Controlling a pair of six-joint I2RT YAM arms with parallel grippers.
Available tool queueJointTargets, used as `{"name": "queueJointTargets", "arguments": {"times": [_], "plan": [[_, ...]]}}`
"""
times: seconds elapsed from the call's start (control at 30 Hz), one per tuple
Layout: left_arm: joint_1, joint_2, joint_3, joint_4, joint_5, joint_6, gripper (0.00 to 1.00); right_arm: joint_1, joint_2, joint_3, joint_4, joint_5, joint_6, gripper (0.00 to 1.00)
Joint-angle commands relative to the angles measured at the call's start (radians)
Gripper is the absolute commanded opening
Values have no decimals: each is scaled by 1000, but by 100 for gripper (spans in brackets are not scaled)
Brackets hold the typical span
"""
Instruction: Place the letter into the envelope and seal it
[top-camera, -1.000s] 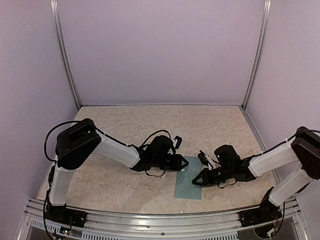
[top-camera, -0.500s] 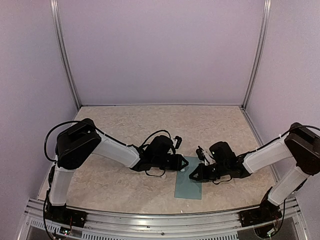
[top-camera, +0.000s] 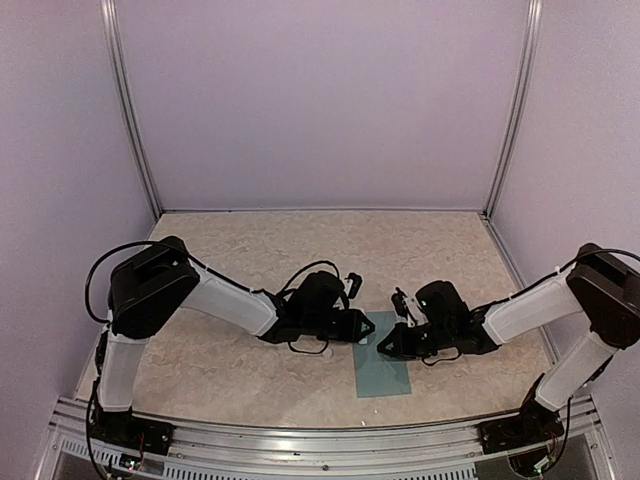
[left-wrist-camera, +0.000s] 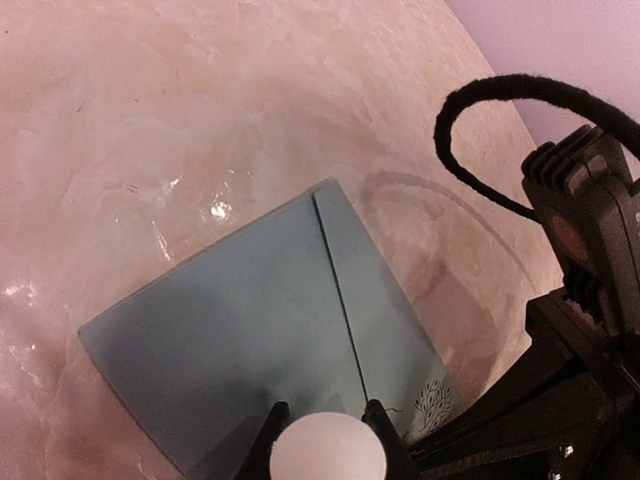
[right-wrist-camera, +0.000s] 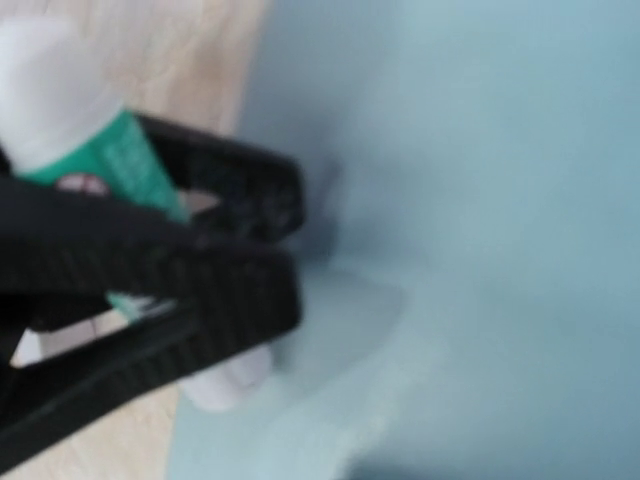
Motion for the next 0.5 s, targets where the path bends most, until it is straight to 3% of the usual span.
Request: {"name": "queueJointTargets", "arguments": {"times": [0.0, 0.1, 0.23, 0.47], "plan": [[7, -60, -34, -97, -43, 22, 0, 3, -90, -22, -38, 46, -24, 0], [7, -153, -40, -93, -73, 41, 0, 0, -198, -24, -45, 36, -55, 5], [2, -300, -93, -44, -68, 67, 1, -1, -380, -37, -27, -28, -134, 29], [-19, -527, -201, 70, 30, 106, 5, -1, -577, -78, 145, -305, -183, 66]]}}
